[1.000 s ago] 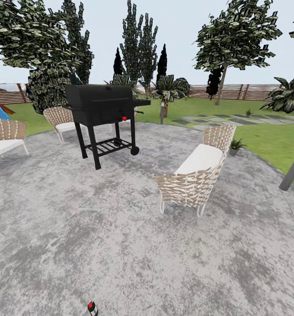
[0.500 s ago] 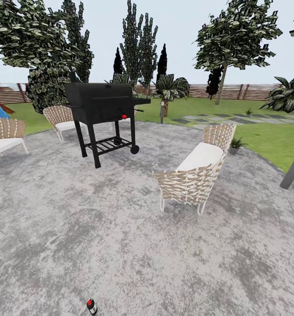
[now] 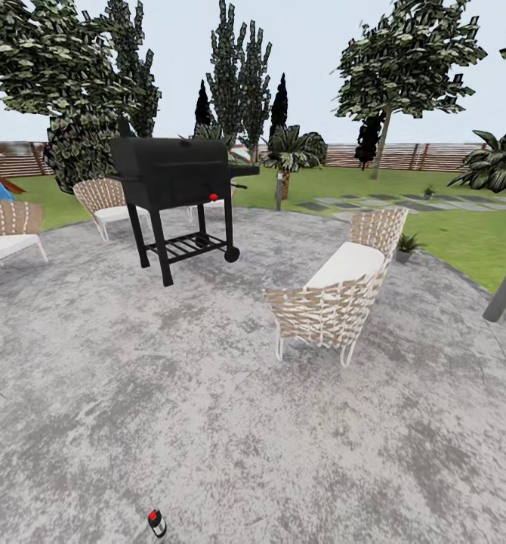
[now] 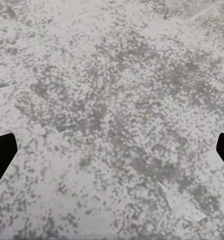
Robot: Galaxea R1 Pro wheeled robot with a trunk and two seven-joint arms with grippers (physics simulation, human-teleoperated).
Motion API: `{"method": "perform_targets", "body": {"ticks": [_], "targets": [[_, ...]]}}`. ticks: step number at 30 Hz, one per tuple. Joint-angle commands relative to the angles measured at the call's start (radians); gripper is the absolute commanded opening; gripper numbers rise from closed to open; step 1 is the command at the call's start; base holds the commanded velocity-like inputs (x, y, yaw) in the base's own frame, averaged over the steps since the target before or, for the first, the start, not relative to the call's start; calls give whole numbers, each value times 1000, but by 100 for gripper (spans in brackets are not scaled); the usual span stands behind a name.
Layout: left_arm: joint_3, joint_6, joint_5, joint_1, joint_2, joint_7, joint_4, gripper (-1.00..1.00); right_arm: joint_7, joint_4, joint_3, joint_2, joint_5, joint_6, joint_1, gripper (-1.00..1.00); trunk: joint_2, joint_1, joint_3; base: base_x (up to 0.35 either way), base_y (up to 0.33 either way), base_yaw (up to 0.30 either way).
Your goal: Pick up the pesticide atomizer in the garden and spray insectifuge to fully cover both potted plants in the garden.
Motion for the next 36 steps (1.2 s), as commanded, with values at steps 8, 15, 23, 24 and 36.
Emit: {"method": "perform_targets", "body": {"ticks": [8, 15, 23, 24, 36], "targets": [[-4, 7, -2, -14, 17, -14, -5, 100, -3, -22, -3, 2, 0, -2, -2, 100, -57, 31, -26, 0, 0, 0], [-11, 20, -6, -161, 68, -21, -31, 100, -3, -187, -3, 7, -1, 6, -112, 100, -106, 57, -48, 0, 0, 0], [-15, 47, -58, -250, 89, -205, -28, 100, -2, -199, -4, 5, 1, 27, -329, 100, -162, 88, -73, 0, 0, 0], [-15, 45, -64, -247, 90, -209, -27, 100, 0, -199, -4, 4, 1, 27, -332, 100, -169, 92, -76, 0, 0, 0], [-14, 39, -74, -239, 95, -218, -25, 100, 3, -205, -2, -3, 0, 29, -339, 100, -253, 138, -114, 0, 0, 0]]}}
